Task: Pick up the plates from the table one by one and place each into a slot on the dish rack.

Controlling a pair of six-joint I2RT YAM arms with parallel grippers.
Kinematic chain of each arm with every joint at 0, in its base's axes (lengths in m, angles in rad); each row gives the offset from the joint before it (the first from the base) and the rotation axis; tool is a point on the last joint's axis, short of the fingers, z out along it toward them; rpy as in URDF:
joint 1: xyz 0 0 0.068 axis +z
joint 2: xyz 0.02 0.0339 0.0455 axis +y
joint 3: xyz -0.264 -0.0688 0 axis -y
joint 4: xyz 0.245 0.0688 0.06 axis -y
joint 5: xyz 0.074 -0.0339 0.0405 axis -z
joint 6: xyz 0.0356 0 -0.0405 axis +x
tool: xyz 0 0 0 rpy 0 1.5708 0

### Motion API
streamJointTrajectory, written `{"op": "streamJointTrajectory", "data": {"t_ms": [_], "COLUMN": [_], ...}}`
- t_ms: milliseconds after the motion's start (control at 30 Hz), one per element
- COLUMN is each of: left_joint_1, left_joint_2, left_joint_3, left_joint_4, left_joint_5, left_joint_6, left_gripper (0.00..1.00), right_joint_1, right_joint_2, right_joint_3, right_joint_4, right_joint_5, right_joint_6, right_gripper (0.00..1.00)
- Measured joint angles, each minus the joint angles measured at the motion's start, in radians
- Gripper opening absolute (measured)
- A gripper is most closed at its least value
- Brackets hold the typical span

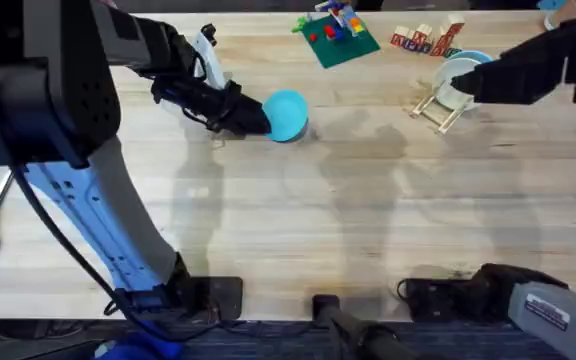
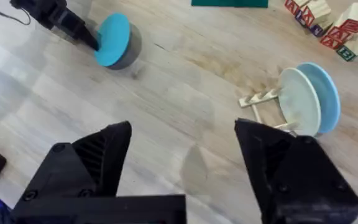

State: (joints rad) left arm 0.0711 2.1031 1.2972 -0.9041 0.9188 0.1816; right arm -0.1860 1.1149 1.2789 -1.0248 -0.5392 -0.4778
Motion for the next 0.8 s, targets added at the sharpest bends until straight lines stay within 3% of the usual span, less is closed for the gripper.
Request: {"op": "streamJointTrajectory", "data": {"t_ms": [500,800], "left_joint_1": [0.000,0.000], "left_joint_2": [0.004,0.004], "left_joint_3": [0.000,0.000], "left_joint_4": [0.001,0.001], "left_joint_5": [0.005,0.005], "left_joint_6": [0.000,0.000], "left_gripper": [0.042,0.041], "right_joint_1": [0.006,0.037], "right_joint_2": [0.002,0.064], "right_joint_3": [0.000,0.000], "right_joint_4": [-0.029,-0.017], "right_joint_5": [-0.001,-0.139], "right_joint_6": [0.098,0.248], "right_gripper": [0.996,0.996]}}
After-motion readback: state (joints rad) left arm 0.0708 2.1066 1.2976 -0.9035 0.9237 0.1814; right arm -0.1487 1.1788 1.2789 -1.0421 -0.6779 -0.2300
